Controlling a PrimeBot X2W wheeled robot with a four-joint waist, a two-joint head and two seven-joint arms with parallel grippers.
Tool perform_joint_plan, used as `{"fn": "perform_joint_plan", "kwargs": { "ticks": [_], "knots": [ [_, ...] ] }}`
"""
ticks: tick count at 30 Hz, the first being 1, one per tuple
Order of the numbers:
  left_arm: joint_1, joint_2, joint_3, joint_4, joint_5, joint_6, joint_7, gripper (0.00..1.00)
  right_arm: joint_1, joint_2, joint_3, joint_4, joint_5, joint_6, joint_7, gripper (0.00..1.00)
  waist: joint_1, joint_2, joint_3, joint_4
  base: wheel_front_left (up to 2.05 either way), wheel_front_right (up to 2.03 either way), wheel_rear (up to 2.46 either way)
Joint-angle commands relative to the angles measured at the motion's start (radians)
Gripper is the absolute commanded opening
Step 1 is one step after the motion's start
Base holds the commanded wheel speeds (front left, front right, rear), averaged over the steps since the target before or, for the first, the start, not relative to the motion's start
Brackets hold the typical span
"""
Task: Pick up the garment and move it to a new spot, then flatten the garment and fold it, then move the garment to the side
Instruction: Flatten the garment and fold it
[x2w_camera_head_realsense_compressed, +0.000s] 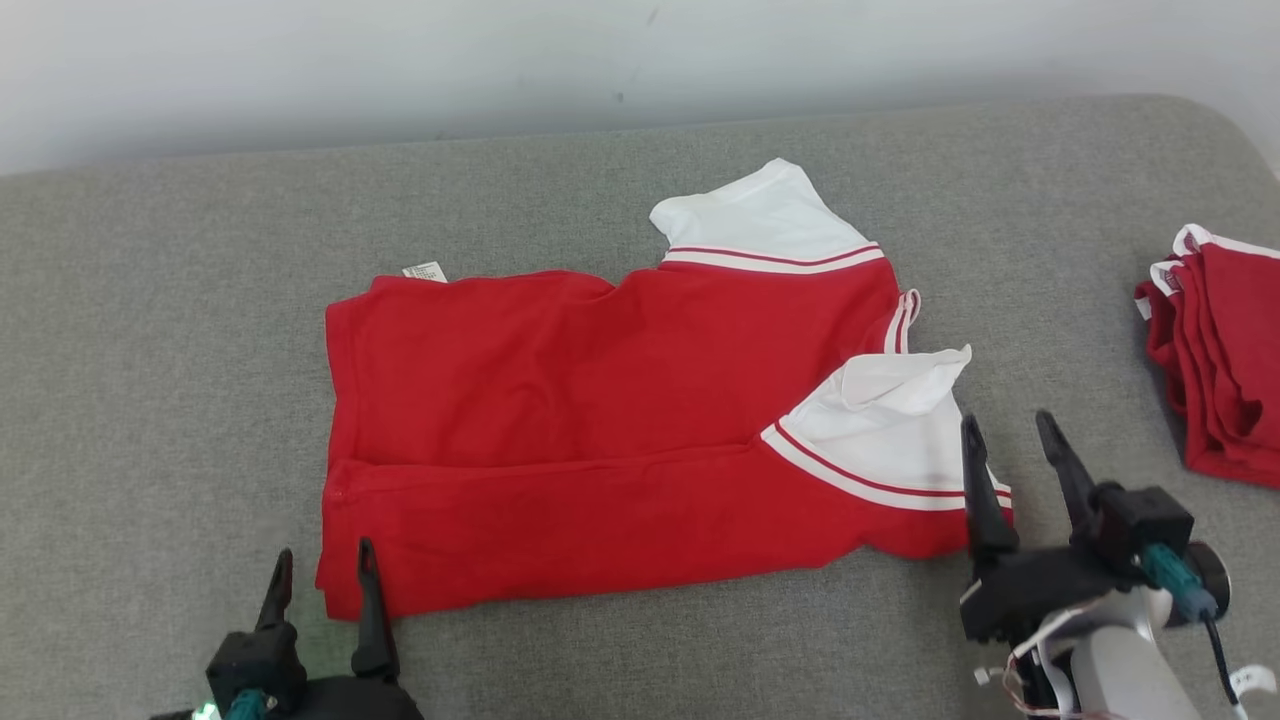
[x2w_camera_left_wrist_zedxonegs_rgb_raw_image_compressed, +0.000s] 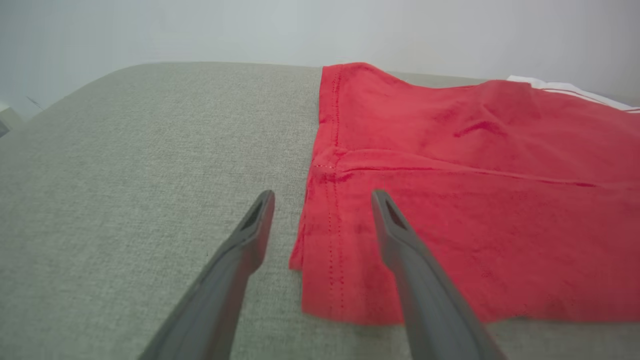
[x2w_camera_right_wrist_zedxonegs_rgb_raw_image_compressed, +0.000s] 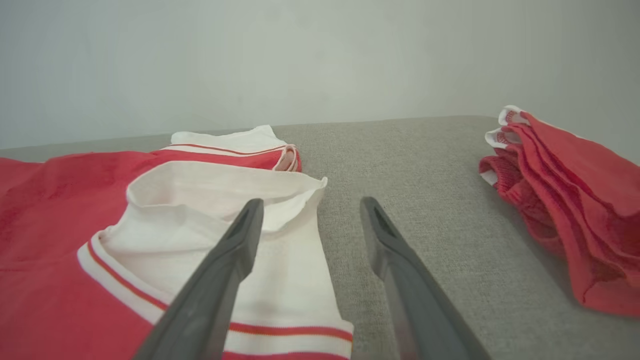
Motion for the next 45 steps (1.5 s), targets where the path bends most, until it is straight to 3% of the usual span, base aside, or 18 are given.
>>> {"fn": "perform_joint_plan", "kwargs": {
  "ticks": [1, 17, 19, 20, 21, 22, 23, 36, 45],
  "knots": [
    [0.011, 0.003, -0.001, -0.003, -0.003, 0.006, -0.003, 1.0, 0.024, 0.0, 0.0, -0.001, 0.007, -0.002, 0.0, 1.0, 0.0001, -0.0001, -0.002, 0.001, 0.0, 0.0, 0.0],
    [0.032, 0.002, -0.033, -0.005, -0.023, 0.011, -0.003, 1.0, 0.078, 0.018, -0.015, 0.132, 0.075, -0.002, 0.0, 1.0, 0.0001, -0.0001, -0.009, 0.006, 0.0, 0.0, 0.0],
    [0.036, 0.002, -0.036, -0.008, -0.031, 0.005, -0.003, 1.0, 0.064, 0.017, -0.01, 0.154, 0.082, -0.002, 0.0, 0.78, 0.0001, -0.0001, -0.007, 0.008, 0.0, 0.0, 0.0],
    [0.037, 0.002, -0.037, -0.007, -0.034, 0.001, -0.003, 1.0, 0.06, 0.015, -0.005, 0.163, 0.084, -0.002, 0.0, 0.47, 0.0001, -0.0001, -0.006, 0.008, 0.0, 0.0, 0.0],
    [0.038, 0.003, -0.037, -0.007, -0.037, -0.001, -0.003, 1.0, 0.056, 0.014, -0.001, 0.177, 0.089, -0.002, 0.0, 0.37, 0.0001, -0.0001, -0.005, 0.009, 0.0, 0.0, 0.0],
    [0.038, 0.003, -0.036, -0.006, -0.038, -0.002, -0.003, 1.0, 0.052, 0.012, 0.001, 0.188, 0.092, -0.002, 0.0, 0.13, 0.0001, -0.0001, -0.004, 0.011, 0.0, 0.0, 0.0],
    [0.037, 0.002, -0.036, -0.005, -0.037, -0.004, -0.003, 1.0, 0.048, 0.008, 0.002, 0.194, 0.094, -0.002, 0.0, 0.0, 0.0001, -0.0001, -0.003, 0.012, 0.0, 0.0, 0.0],
    [0.018, 0.002, -0.036, 0.036, -0.092, -0.045, -0.003, 1.0, 0.043, -0.014, 0.026, 0.185, 0.107, -0.003, 0.0, 0.0, 0.0001, -0.0001, 0.005, 0.003, 0.0, 0.0, 0.0],
    [-0.023, 0.002, -0.005, 0.064, -0.076, -0.014, -0.003, 1.0, 0.034, -0.019, 0.047, 0.149, 0.116, -0.003, 0.0, 0.0, 0.0001, -0.0001, 0.025, -0.011, 0.0, 0.0, 0.0]
  ]
}}
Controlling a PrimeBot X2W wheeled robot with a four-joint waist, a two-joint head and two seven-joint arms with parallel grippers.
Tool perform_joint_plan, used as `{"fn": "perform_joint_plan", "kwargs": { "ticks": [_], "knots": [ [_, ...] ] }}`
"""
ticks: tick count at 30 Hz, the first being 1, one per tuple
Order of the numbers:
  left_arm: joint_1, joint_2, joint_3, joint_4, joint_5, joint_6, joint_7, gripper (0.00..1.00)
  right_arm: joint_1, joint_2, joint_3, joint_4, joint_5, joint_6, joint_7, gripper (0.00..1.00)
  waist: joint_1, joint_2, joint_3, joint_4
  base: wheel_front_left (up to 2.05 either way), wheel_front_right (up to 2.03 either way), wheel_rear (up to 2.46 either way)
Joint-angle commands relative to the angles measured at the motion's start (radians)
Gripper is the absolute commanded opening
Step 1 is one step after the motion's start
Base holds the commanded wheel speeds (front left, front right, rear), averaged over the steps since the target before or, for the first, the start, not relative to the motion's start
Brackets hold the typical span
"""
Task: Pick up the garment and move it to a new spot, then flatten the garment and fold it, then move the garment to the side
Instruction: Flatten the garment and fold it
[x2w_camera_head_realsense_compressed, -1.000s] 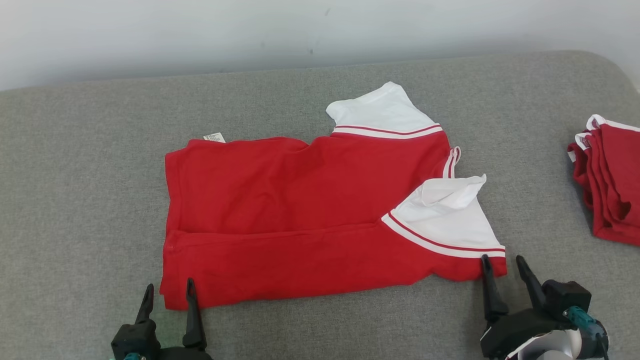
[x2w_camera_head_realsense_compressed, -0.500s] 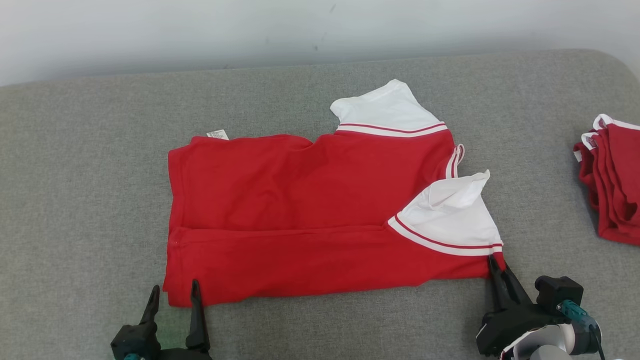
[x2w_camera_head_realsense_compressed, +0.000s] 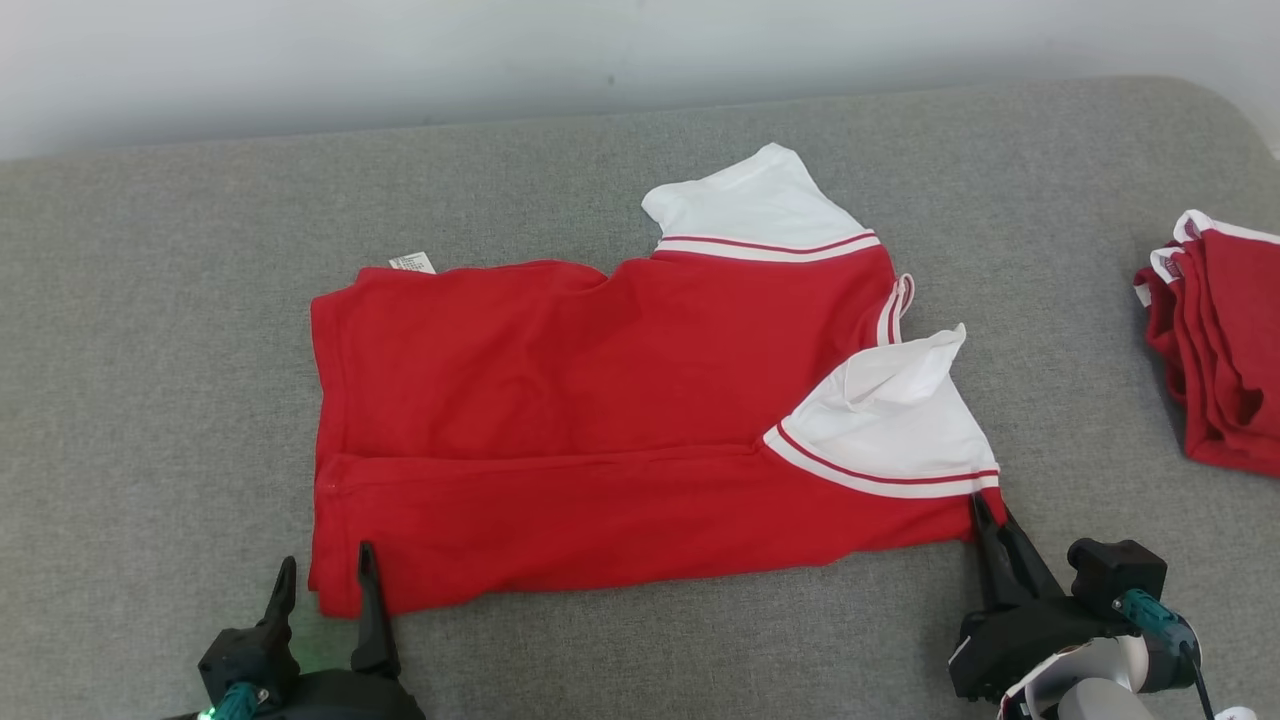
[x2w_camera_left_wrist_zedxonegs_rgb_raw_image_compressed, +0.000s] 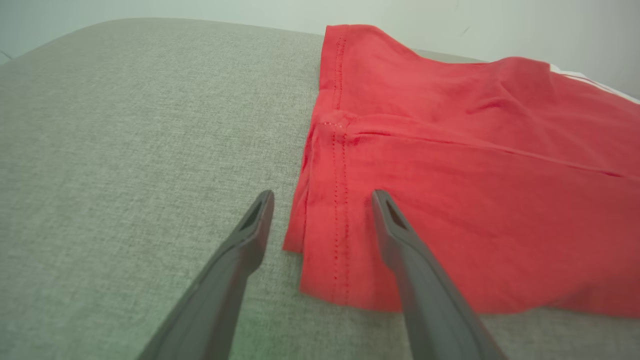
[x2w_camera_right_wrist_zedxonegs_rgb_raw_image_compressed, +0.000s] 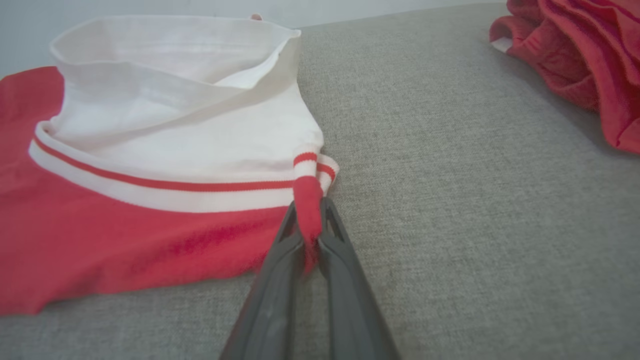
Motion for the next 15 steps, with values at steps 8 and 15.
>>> {"fn": "perform_joint_plan", "kwargs": {
  "ticks": [8, 15],
  "knots": [
    [-0.015, 0.002, 0.002, 0.042, 0.006, -0.008, -0.003, 1.0, -0.012, -0.007, 0.009, -0.012, 0.008, -0.003, 0.0, 0.0, 0.0, 0.0, 0.01, -0.004, 0.0, 0.0, 0.0],
    [-0.022, 0.002, -0.007, 0.081, -0.016, -0.026, -0.002, 0.0, -0.011, -0.006, 0.006, -0.018, 0.01, -0.003, 0.0, 0.0, 0.0, 0.0, 0.017, -0.001, 0.0, 0.0, 0.0]
  ]
}}
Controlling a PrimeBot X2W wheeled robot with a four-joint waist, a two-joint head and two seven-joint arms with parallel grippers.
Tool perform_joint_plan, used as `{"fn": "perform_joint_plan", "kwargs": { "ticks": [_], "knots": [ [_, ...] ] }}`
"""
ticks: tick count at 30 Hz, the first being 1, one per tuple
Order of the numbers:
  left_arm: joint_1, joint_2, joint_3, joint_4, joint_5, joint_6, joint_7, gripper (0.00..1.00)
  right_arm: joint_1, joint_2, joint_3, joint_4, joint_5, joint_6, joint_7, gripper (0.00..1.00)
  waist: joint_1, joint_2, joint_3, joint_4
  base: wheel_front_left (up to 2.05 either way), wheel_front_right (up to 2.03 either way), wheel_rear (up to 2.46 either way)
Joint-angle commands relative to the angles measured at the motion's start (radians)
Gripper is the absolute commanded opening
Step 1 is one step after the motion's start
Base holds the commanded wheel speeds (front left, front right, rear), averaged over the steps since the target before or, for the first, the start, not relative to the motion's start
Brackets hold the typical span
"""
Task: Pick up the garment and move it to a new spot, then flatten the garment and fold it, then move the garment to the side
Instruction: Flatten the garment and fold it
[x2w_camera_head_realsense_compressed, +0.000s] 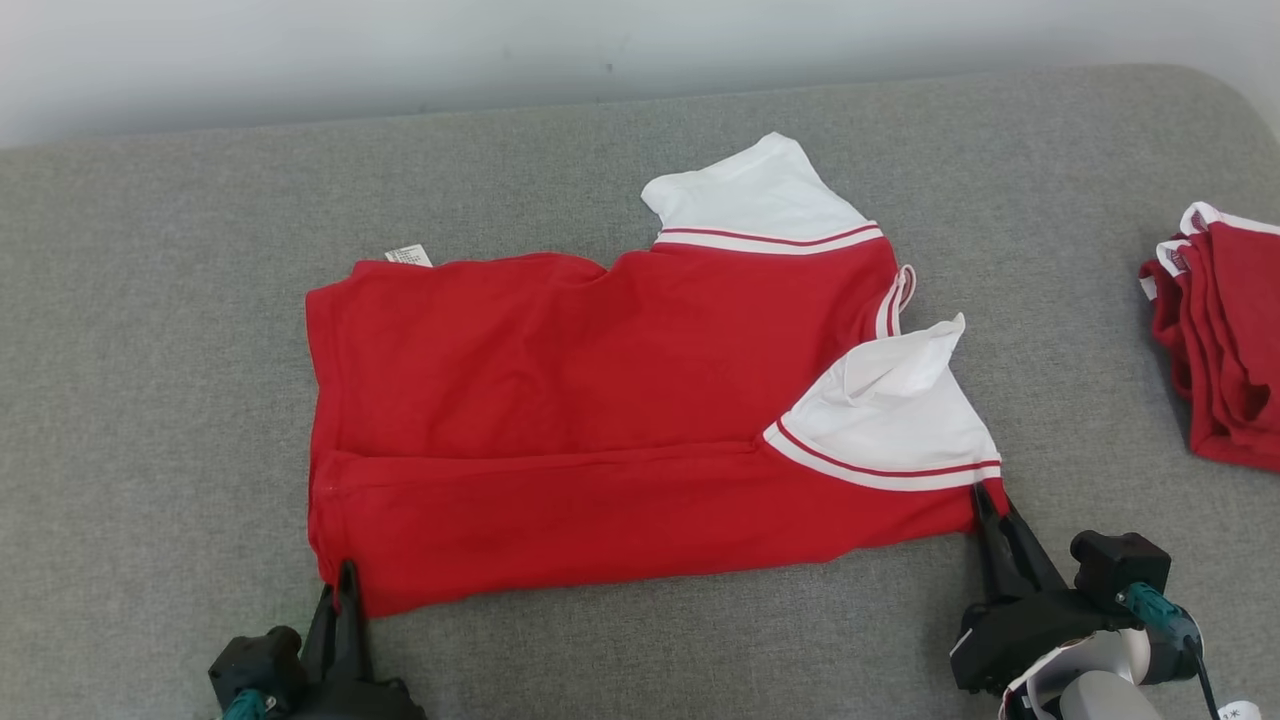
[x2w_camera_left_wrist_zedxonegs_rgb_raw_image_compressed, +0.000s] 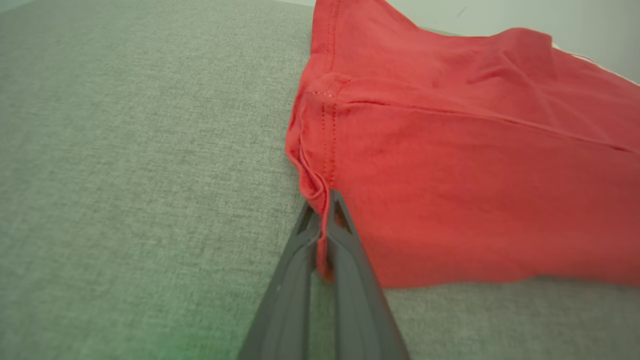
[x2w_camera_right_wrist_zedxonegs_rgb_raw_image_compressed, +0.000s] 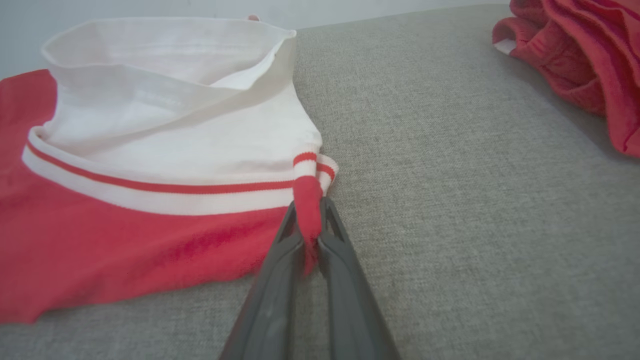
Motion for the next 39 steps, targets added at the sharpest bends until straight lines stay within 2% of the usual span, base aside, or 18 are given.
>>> {"fn": "perform_joint_plan", "kwargs": {
  "ticks": [1, 10, 18, 26, 35, 36, 37, 38, 39],
  "knots": [
    [-0.007, 0.003, 0.0, 0.013, -0.005, -0.001, -0.001, 0.0, -0.005, -0.002, -0.002, -0.003, 0.003, -0.002, 0.0, 0.0, 0.0, 0.0, 0.001, 0.002, 0.0, 0.0, 0.0],
    [0.024, 0.003, 0.011, -0.024, 0.001, -0.016, -0.002, 0.0, 0.011, 0.007, -0.021, -0.011, 0.0, -0.003, 0.0, 0.0, 0.0, 0.0, -0.051, 0.002, 0.0, 0.0, 0.0],
    [0.122, 0.004, 0.027, -0.007, 0.011, -0.031, -0.002, 0.0, 0.089, 0.031, -0.032, 0.007, -0.008, -0.003, 0.0, 0.0, 0.0, 0.0, -0.214, -0.01, 0.0, 0.0, 0.0],
    [0.241, 0.004, 0.048, 0.013, 0.012, -0.044, -0.002, 0.0, 0.219, 0.038, -0.032, -0.02, 0.002, -0.003, 0.0, 0.0, 0.0, 0.0, -0.315, -0.02, 0.0, 0.0, 0.0],
    [0.318, 0.005, 0.035, 0.038, -0.006, -0.043, -0.002, 0.0, 0.314, 0.05, -0.049, -0.025, 0.001, -0.003, 0.0, 0.0, 0.0, 0.0, -0.32, -0.019, 0.0, 0.0, 0.0],
    [0.32, 0.004, 0.03, 0.038, -0.009, -0.037, -0.002, 0.15, 0.315, 0.051, -0.052, -0.023, -0.001, -0.003, 0.0, 0.0, 0.0, 0.0, -0.315, -0.018, 0.0, 0.0, 0.0],
    [0.32, 0.005, 0.027, 0.038, -0.014, -0.031, -0.002, 0.94, 0.315, 0.052, -0.055, -0.018, -0.006, -0.003, 0.0, 0.31, 0.0, 0.0, -0.311, -0.017, 0.0, 0.0, 0.0],
    [0.319, 0.005, 0.024, 0.035, -0.018, -0.025, -0.002, 1.0, 0.314, 0.054, -0.058, -0.018, -0.01, -0.003, 0.0, 0.89, 0.0, 0.0, -0.305, -0.015, 0.0, 0.0, 0.0],
    [0.316, 0.005, 0.018, 0.03, -0.02, -0.02, -0.002, 1.0, 0.309, 0.056, -0.062, -0.02, -0.012, -0.003, 0.0, 1.0, 0.0, 0.0, -0.3, -0.014, 0.0, 0.0, 0.0]
  ]
}}
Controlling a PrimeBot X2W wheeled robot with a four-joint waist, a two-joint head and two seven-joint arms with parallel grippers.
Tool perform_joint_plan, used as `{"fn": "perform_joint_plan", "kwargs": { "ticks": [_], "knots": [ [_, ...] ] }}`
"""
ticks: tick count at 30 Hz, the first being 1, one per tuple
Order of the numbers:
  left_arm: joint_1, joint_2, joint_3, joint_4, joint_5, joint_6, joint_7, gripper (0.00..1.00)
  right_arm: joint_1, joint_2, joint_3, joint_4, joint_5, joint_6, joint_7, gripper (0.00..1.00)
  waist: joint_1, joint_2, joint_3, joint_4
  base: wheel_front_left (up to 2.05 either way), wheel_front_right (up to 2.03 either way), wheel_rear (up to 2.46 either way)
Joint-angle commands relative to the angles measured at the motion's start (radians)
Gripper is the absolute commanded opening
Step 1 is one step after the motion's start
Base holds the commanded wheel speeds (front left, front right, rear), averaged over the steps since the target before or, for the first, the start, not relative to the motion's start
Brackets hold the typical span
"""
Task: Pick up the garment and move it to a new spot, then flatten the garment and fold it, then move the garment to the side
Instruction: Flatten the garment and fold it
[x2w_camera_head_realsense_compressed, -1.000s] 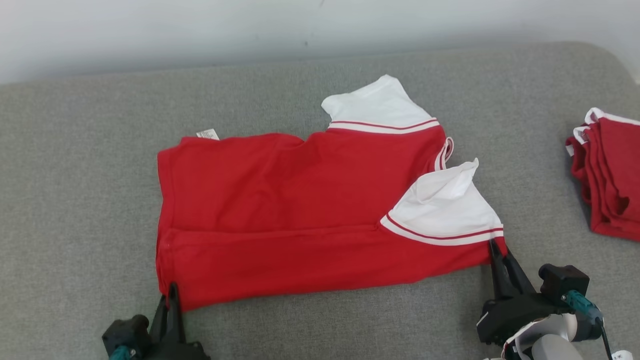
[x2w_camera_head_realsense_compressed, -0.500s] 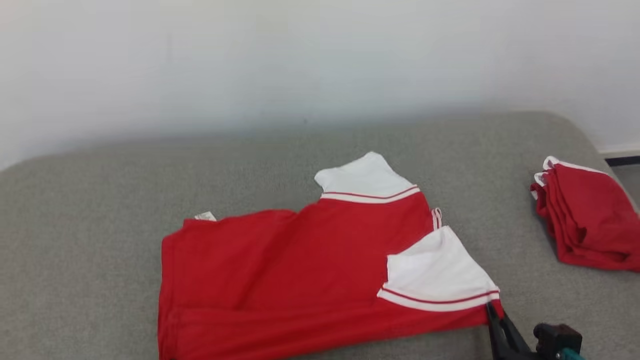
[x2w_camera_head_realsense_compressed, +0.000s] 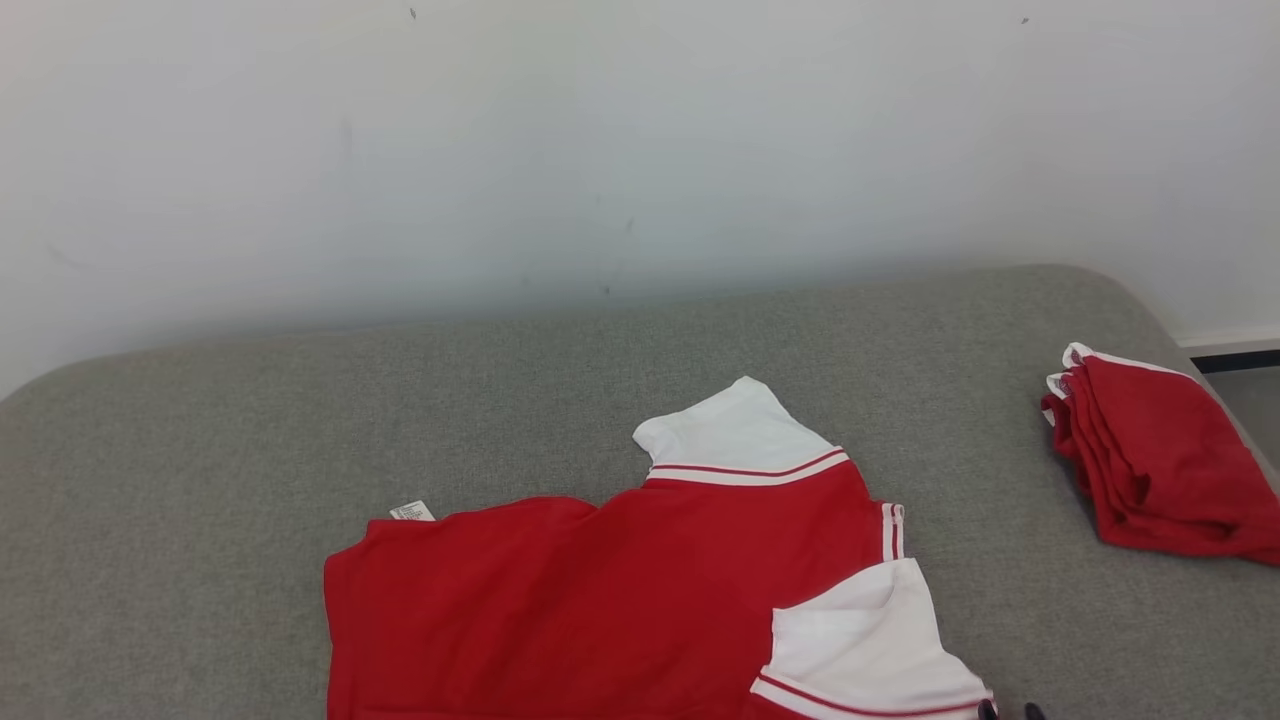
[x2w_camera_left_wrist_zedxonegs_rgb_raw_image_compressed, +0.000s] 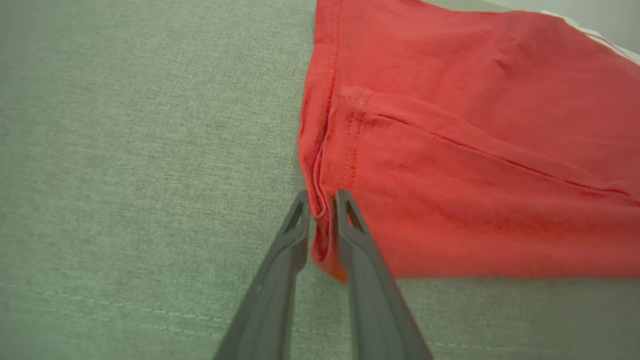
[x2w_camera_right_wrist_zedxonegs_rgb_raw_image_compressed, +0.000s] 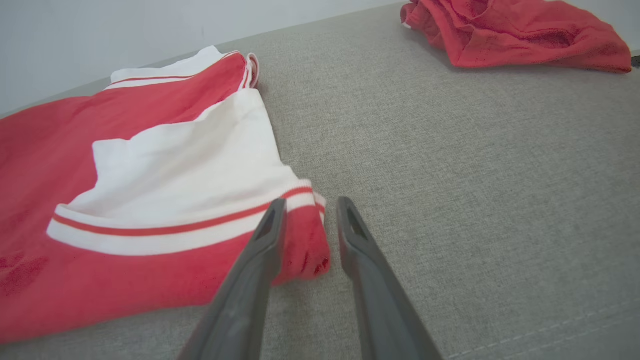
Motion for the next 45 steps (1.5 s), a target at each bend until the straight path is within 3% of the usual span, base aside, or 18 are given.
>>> {"fn": "perform_joint_plan", "kwargs": {
  "ticks": [1, 8, 18, 31, 41, 45],
  "knots": [
    [-0.004, 0.006, 0.002, -0.009, -0.003, 0.012, -0.003, 1.0, -0.011, 0.001, -0.009, -0.006, -0.011, -0.003, 0.0, 1.0, 0.0, 0.0001, 0.013, 0.005, 0.0, 0.0, 0.0],
    [-0.049, 0.004, 0.025, -0.072, 0.028, 0.035, -0.003, 1.0, -0.076, 0.009, -0.032, -0.051, -0.033, -0.003, 0.0, 1.0, 0.0, 0.0001, 0.055, 0.016, 0.0, 0.0, 0.0],
    [-0.218, 0.004, 0.062, -0.066, 0.087, -0.004, -0.003, 1.0, -0.218, 0.008, 0.009, -0.061, -0.039, -0.003, 0.0, 1.0, 0.0, 0.0001, 0.133, 0.027, 0.0, 0.0, 0.0],
    [-0.516, 0.05, 0.13, 0.127, 0.1, -0.036, -0.003, 1.0, -0.338, 0.003, 0.086, -0.058, -0.011, -0.003, 0.0, 1.0, 0.0, 0.0001, 0.229, 0.008, 0.0, 0.0, 0.0],
    [-0.665, 0.069, 0.107, 0.327, 0.101, -0.052, 0.04, 1.0, -0.342, -0.012, 0.087, -0.054, -0.001, -0.003, 0.0, 1.0, 0.0, 0.0001, 0.245, -0.005, 0.0, 0.0, 0.0],
    [-0.707, 0.078, 0.099, 0.405, 0.103, -0.039, 0.064, 1.0, -0.342, -0.012, 0.086, -0.051, -0.002, -0.003, 0.0, 1.0, 0.0, 0.0001, 0.247, -0.009, 0.0, 0.0, 0.0]
  ]
}}
